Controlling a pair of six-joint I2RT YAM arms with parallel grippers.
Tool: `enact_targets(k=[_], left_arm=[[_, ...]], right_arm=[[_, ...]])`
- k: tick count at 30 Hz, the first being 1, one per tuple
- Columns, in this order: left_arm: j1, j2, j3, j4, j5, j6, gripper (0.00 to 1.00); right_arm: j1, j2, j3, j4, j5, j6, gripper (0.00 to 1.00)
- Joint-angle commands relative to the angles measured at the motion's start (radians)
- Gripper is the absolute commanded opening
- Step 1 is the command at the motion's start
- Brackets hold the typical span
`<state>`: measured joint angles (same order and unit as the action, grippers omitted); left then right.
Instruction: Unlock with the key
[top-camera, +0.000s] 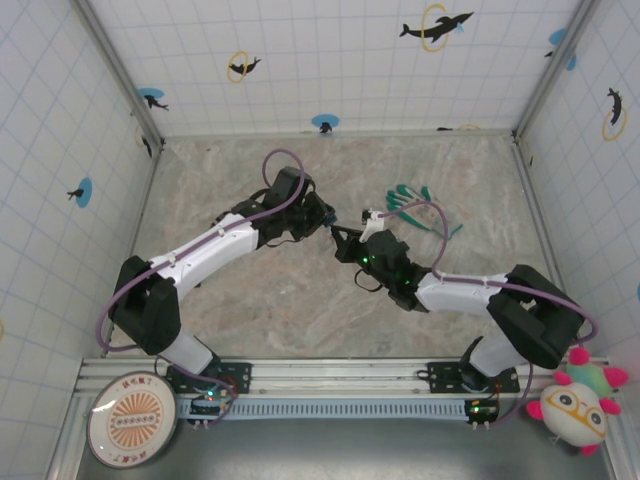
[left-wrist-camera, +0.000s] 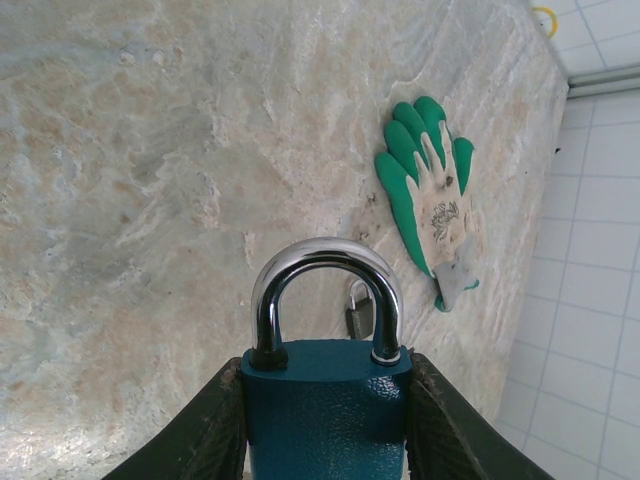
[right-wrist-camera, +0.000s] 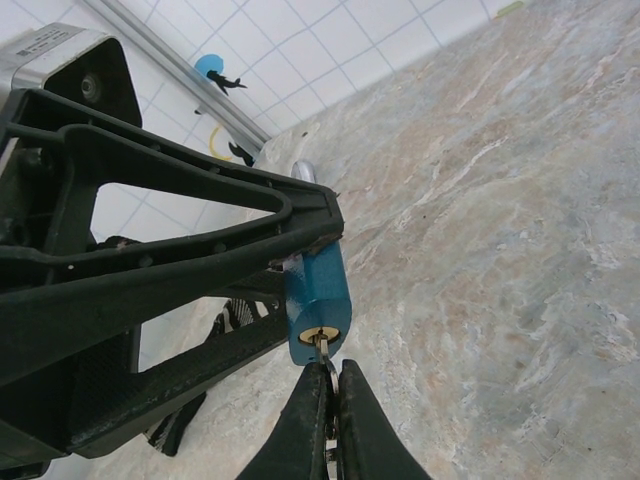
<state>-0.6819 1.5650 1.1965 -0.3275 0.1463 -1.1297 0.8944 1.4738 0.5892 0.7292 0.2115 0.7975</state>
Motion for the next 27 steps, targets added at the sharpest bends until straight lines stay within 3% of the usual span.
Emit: enact_targets(k=[1, 11, 17, 27], left_arm=[[-0.007, -0.016, -0.012, -0.038, 0.010, 0.015, 0.03], [0.007, -0.024, -0.012, -0.042, 0.003, 0.021, 0.03], [0.007, -0.026, -0.016, -0.039, 0.008, 0.022, 0.03], [0.006, -0.031, -0.023, -0.031, 0.014, 0.019, 0.03]], right_arm=[[-0.005, -0.022, -0.006, 0.085, -0.009, 0.024, 0.13], [0.016, -0.103, -0.091, 0.053, 0.019, 0.037, 0.25], [0.017, -0.084, -0.091, 0.104, -0.031, 0.041, 0.18], [0.012, -0.042, -0.058, 0.099, -0.036, 0.055, 0.18]])
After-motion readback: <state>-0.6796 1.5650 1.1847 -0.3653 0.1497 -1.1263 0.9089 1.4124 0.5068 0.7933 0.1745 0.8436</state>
